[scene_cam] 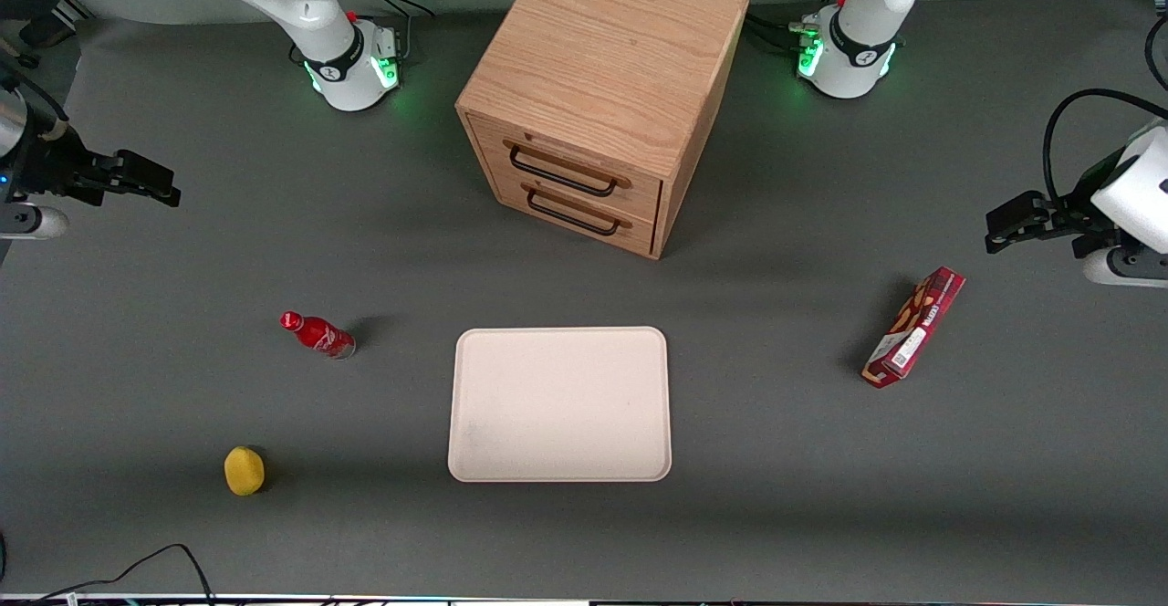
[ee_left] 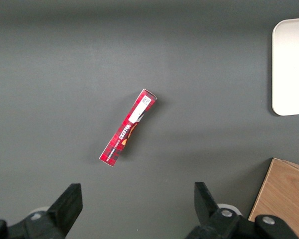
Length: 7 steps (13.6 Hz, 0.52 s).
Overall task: Place coke bottle on tray
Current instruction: 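Move the open right gripper down toward the red Coca-Cola bottle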
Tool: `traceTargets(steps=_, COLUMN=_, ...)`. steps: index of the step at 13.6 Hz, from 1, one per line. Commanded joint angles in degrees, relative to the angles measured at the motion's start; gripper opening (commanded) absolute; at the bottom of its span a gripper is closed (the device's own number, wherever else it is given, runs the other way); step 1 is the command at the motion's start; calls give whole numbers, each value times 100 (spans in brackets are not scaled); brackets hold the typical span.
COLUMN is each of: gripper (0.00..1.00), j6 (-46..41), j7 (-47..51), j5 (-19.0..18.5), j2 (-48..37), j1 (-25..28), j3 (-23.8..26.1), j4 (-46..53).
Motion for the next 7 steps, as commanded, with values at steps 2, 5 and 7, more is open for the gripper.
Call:
traceTargets(steps=2, gripper=100, j6=-137, j7=-120, j5=173, j2=-111, j1=-187, j3=237, j4=75)
traceTargets(steps=5, gripper=100, j6=-102, j7=-129, j5=164, j2=38, j1=-390, j3=467, j4=154)
traceTargets(steps=7, gripper=100, j6=117, j7=-146, j5=146, j2=213, j1=-390, j3=476, j4=84)
